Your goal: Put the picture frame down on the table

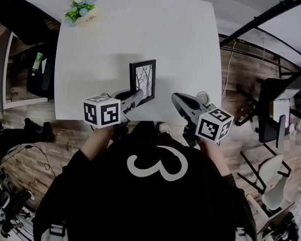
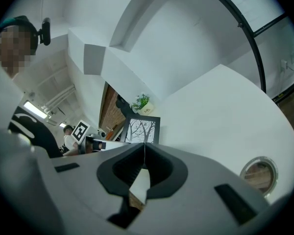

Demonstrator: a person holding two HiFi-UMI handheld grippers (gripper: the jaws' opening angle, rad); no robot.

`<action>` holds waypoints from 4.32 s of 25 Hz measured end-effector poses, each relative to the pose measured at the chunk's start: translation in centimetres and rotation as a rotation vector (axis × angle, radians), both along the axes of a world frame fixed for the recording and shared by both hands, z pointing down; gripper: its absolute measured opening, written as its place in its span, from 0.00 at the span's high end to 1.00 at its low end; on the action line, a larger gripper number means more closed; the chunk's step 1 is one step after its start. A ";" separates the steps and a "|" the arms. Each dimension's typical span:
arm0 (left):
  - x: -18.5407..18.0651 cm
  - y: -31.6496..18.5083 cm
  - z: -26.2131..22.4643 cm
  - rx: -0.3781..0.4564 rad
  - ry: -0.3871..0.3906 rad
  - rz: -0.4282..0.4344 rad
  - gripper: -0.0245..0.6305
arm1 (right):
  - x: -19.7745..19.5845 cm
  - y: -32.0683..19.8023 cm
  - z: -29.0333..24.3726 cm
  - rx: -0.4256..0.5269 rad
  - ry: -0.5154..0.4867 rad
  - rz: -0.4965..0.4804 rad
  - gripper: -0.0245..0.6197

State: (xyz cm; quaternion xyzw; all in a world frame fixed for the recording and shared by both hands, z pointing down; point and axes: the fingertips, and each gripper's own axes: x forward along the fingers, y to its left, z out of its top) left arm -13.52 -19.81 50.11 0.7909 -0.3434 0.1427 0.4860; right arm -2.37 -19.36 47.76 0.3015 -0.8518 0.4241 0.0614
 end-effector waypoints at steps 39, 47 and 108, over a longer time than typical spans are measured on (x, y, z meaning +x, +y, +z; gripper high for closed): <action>0.3 -2.7 2.3 -0.087 0.037 -0.043 0.87 | 0.3 -1.0 1.3 -0.051 -0.018 0.012 0.92; 0.2 -3.2 2.7 -0.103 0.041 -0.062 0.87 | 0.5 -1.3 1.6 -0.053 -0.016 0.014 0.92; -3.4 -2.8 7.7 -0.053 -0.321 -0.065 0.62 | 0.0 0.9 2.4 -0.097 -0.009 -0.006 0.92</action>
